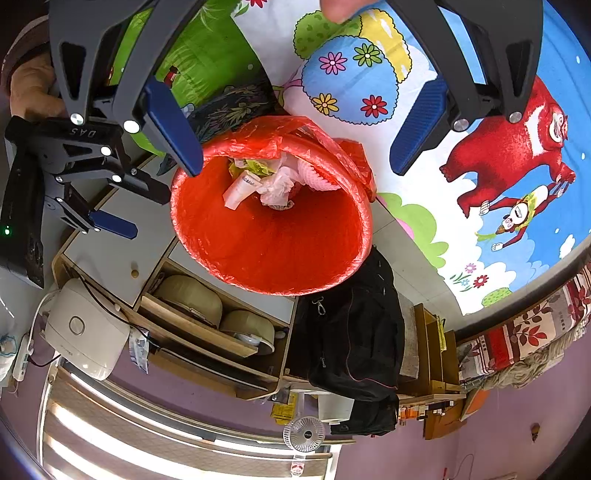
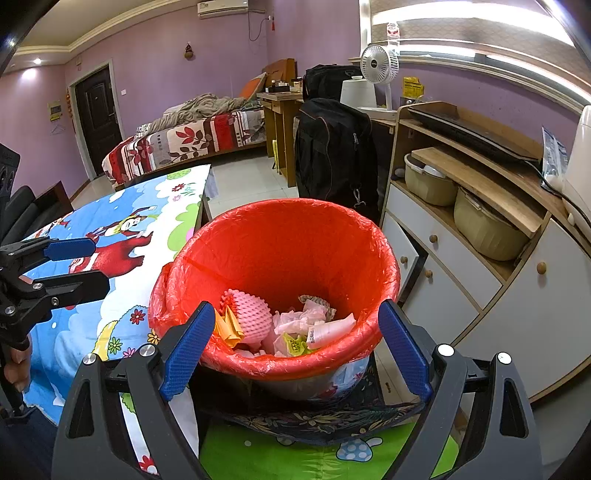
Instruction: Collect trash
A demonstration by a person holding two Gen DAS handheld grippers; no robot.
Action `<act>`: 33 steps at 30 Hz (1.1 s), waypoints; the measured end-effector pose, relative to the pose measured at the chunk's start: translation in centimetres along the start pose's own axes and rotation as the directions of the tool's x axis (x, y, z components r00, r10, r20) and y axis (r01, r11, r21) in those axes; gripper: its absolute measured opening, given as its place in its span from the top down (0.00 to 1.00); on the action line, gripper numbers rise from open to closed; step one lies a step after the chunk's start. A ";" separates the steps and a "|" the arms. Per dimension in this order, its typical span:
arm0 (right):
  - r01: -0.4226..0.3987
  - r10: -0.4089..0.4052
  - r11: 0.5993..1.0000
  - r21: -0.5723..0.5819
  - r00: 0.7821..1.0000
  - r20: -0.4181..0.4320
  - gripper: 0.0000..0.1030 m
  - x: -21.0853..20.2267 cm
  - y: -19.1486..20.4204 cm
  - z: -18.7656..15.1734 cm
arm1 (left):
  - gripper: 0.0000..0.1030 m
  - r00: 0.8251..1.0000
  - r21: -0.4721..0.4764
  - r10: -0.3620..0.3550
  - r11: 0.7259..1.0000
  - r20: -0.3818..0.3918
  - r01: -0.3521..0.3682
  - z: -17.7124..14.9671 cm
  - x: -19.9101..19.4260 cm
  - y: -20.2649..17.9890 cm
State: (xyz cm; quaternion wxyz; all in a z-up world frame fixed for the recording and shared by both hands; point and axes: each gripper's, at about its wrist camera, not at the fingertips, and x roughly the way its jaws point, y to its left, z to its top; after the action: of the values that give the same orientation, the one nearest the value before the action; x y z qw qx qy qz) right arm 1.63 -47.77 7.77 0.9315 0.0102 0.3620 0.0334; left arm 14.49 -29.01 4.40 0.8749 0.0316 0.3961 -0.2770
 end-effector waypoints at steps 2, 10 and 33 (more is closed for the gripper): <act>0.001 -0.001 1.000 -0.001 1.000 0.000 0.18 0.0 -0.1 0.0 | 0.05 1.000 0.002 0.001 1.000 0.001 -0.001 0.0 0.0 0.0; 0.001 -0.001 1.000 0.000 1.000 0.000 0.18 0.0 -0.1 0.0 | 0.05 1.000 -0.002 -0.003 1.000 -0.002 0.003 0.0 0.0 -0.1; 0.001 -0.001 1.000 0.001 1.000 0.001 0.18 0.0 -0.2 0.1 | 0.05 1.000 0.023 -0.028 0.999 -0.010 0.028 -0.1 0.0 -0.7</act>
State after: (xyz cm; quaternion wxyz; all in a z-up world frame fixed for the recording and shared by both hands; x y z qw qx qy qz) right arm 1.70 -47.93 7.81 0.9318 0.0106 0.3613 0.0328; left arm 14.04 -29.54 4.46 0.8685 0.0375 0.3975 -0.2937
